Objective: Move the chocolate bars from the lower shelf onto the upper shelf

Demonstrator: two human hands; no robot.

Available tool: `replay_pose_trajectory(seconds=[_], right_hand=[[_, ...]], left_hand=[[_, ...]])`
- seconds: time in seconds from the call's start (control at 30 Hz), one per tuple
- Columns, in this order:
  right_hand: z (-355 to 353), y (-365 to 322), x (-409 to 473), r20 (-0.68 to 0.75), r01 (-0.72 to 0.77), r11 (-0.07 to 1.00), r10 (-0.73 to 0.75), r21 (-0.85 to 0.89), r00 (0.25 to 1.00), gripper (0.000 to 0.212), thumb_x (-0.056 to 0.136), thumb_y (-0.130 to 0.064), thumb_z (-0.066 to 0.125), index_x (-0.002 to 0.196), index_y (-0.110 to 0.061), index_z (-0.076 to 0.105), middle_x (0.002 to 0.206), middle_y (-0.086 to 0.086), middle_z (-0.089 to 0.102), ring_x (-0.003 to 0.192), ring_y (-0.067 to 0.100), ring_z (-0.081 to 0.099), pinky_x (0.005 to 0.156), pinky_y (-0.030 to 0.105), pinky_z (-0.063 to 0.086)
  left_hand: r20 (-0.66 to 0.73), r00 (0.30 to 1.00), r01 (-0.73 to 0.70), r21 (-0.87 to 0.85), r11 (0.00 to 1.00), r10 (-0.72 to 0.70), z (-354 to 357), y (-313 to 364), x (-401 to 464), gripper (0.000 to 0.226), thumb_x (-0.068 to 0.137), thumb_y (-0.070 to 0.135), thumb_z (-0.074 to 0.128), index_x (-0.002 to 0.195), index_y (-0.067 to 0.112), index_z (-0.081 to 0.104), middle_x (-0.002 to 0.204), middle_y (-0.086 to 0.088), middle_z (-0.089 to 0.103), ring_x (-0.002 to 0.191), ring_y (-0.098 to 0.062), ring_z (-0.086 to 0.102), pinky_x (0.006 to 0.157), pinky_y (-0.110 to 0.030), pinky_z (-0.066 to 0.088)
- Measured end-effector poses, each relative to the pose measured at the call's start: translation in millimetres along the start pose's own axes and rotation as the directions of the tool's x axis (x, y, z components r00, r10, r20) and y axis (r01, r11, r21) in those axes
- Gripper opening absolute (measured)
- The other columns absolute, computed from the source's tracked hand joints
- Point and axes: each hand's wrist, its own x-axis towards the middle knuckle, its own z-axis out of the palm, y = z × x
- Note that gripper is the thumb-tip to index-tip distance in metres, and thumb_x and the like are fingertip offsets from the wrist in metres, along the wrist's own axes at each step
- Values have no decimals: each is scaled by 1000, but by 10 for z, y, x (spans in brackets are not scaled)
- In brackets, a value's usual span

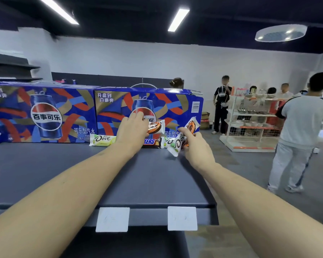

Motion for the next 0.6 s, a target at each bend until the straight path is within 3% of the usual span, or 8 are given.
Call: replay_pose_trajectory(seconds=[0.13,0.3,0.4,0.47,0.53,0.6], right_hand=[[26,80,114,-37,37,999,-38,-27,999,65,93,-3,40,139,-49,29,103,3,46,86,27,52,69,33,44],[88,79,161,-75,110,993,-112,-28,991,67,95,-5,47,132,-55,21,102,2,46,86,24,51,66,32,45],[141,77,193,-121,118,990,-127,-79,985,49,98,-16,50,134,-42,32,101,5,49,87,26,54,63,33,44],[153,104,231,-144,100,987,-118,-130,982,27,101,-25,49,128,-23,46,107,7,53,103,28,55,65,34,45],[146,125,272,-103,88,983,-105,-161,989,21,102,-28,48,115,-13,53,111,7,55,112,25,52,70,32,46],[145,136,278,-9,118,974,-122,-192,992,19,100,-25,54,116,-15,53,115,5,55,115,24,50,78,33,50]], left_hand=[[18,1000,5,18,1000,-5,58,54,68,38,92,36,61,123,14,56,117,-6,51,108,-24,48,76,-33,41],[24,1000,4,10,1000,-5,116,67,99,38,90,37,64,121,15,56,116,-6,52,107,-23,49,75,-34,42],[19,1000,6,16,1000,-7,131,55,103,35,91,36,63,118,15,57,115,-5,52,105,-23,49,75,-33,42],[10,1000,8,21,1000,-8,143,53,105,32,91,34,63,117,15,57,113,-5,52,104,-22,49,74,-32,41],[9,1000,9,15,1000,-9,160,51,101,31,91,32,63,116,15,57,112,-4,52,103,-22,50,73,-31,39],[15,1000,9,10,1000,-10,192,54,89,29,90,29,66,115,16,57,111,-4,52,102,-22,50,73,-31,39]])
